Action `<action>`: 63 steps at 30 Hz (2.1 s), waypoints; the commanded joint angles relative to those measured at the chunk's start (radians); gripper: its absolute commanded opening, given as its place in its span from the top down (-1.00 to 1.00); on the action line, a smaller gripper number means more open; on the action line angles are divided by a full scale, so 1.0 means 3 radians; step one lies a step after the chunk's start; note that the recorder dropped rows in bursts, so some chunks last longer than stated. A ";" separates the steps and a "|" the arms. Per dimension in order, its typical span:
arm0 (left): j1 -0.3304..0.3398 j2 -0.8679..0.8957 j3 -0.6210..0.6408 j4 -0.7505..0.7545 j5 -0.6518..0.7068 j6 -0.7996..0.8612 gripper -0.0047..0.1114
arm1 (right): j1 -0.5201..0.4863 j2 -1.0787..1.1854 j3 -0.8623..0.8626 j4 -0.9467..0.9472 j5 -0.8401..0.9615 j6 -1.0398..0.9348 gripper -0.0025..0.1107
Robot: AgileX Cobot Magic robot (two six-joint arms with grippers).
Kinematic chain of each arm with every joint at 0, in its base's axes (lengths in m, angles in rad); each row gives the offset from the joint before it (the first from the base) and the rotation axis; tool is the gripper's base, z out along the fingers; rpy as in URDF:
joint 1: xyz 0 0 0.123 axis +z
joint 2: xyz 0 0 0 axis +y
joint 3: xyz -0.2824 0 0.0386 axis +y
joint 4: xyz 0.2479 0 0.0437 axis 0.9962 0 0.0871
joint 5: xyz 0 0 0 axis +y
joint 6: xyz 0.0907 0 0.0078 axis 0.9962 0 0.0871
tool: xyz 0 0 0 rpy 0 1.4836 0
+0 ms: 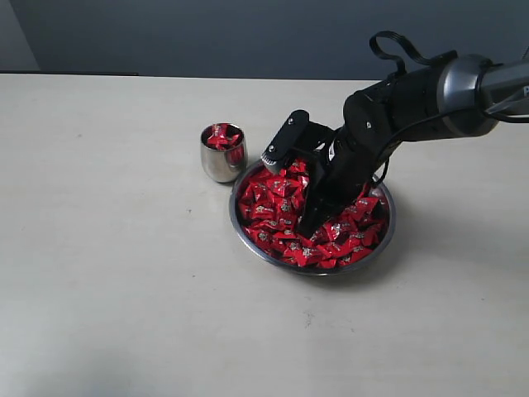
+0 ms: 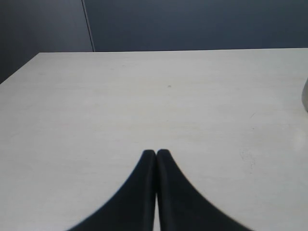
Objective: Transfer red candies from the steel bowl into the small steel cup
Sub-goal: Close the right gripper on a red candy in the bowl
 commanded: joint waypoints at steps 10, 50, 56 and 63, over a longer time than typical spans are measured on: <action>-0.0016 -0.0016 0.0015 -0.0020 -0.0034 -0.0005 0.91 | -0.0008 0.0122 -0.0010 -0.0032 -0.0130 -0.0007 0.50; -0.0016 -0.0016 0.0015 -0.0020 -0.0034 -0.0005 0.91 | -0.0008 0.0032 -0.0082 -0.0032 -0.0019 0.0085 0.97; -0.0016 -0.0016 0.0015 -0.0020 -0.0034 -0.0005 0.91 | -0.0008 0.0026 -0.0082 -0.0032 0.0146 0.0085 0.97; -0.0016 -0.0016 0.0015 -0.0020 -0.0034 -0.0005 0.91 | -0.0008 -0.0199 -0.0090 -0.0032 0.0363 0.0085 0.97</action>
